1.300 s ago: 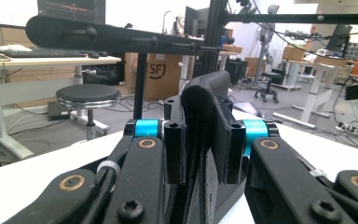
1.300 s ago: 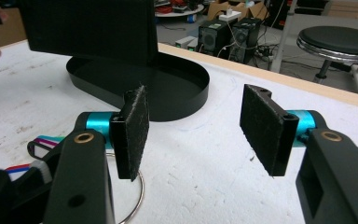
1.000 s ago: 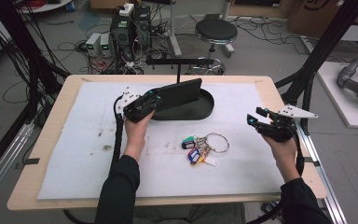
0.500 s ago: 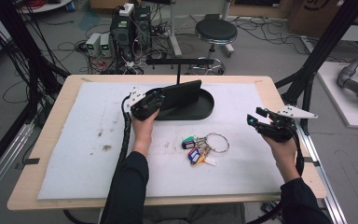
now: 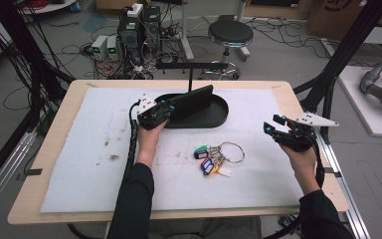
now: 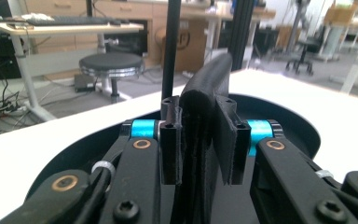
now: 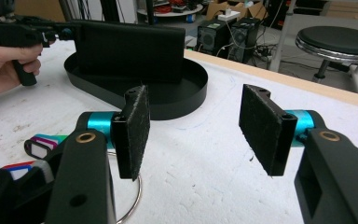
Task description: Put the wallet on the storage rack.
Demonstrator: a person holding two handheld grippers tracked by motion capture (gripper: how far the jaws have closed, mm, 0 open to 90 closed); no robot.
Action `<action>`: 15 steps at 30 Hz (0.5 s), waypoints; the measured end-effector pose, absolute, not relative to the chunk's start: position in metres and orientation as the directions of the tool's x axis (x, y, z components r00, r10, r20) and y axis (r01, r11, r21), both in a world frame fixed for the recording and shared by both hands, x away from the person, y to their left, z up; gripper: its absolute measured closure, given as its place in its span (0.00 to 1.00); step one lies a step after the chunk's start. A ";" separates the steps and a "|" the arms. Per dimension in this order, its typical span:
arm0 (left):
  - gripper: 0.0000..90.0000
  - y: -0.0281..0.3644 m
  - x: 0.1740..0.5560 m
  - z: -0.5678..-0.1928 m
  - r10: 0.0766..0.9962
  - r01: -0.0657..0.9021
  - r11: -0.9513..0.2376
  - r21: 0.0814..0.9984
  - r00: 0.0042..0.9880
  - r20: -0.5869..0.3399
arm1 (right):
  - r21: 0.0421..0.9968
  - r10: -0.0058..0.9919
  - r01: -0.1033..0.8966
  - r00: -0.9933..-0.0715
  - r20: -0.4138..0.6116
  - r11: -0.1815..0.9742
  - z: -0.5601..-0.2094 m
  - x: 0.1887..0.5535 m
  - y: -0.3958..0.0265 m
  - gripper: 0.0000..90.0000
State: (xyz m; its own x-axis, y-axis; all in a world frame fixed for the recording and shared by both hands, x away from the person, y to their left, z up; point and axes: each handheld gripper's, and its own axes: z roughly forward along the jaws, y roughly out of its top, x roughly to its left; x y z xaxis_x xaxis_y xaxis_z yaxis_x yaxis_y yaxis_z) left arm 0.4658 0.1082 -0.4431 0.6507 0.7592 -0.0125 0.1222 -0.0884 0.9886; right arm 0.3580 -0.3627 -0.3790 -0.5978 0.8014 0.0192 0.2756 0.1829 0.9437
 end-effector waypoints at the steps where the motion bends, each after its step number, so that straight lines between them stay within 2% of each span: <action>1: 0.80 0.108 0.466 -0.444 0.756 0.128 -0.107 0.986 0.654 -0.003 | 0.944 0.801 0.274 -0.598 0.017 0.184 -0.379 0.358 -0.363 0.49; 5: 0.78 0.107 0.464 -0.445 0.759 0.129 -0.114 0.985 0.651 0.002 | 0.945 0.803 0.272 -0.595 0.018 0.180 -0.379 0.358 -0.363 0.49; 11: 0.58 0.108 0.463 -0.443 0.795 0.178 -0.126 0.976 0.606 -0.008 | 0.943 0.803 0.277 -0.596 0.019 0.182 -0.379 0.358 -0.363 0.49; 15: 0.55 0.111 0.462 -0.441 0.805 0.187 -0.101 0.977 0.592 -0.030 | 0.942 0.803 0.280 -0.595 0.020 0.184 -0.379 0.358 -0.362 0.49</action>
